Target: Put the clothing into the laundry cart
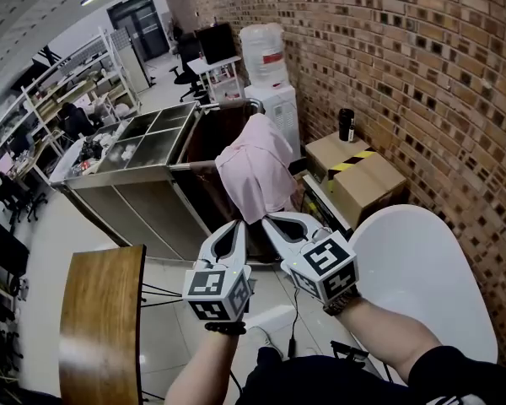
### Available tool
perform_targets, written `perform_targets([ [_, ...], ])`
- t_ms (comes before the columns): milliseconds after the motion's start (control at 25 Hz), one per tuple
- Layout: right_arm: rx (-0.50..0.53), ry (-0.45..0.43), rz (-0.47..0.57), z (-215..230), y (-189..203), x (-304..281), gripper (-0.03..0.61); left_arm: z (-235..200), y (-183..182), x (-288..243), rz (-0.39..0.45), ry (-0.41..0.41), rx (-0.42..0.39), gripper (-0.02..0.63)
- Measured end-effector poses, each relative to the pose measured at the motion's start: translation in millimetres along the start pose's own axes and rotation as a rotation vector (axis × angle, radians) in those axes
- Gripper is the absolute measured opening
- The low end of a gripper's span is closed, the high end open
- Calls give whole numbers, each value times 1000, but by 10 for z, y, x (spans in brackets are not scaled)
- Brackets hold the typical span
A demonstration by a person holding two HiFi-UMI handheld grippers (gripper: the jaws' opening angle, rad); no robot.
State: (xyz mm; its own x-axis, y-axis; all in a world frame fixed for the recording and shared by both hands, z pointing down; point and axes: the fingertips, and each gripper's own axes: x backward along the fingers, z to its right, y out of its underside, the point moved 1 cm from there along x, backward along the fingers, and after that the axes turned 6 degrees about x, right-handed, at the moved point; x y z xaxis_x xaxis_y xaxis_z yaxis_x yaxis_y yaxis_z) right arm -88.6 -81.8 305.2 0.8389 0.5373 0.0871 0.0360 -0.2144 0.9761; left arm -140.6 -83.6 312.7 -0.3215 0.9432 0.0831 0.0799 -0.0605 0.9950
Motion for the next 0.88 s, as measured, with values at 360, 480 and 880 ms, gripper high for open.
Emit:
perform_targets([
  [360,19,6,5,-31,-88,90,0,86,-35,8,-10,4,-1,-2],
  [480,26,8,9,-30,-107,111,0,98,-37,8,-8,3,1,-2],
  [880,26,11,9,-23,-112,114,0,96,-12,-8,-19,3,-3,-2],
])
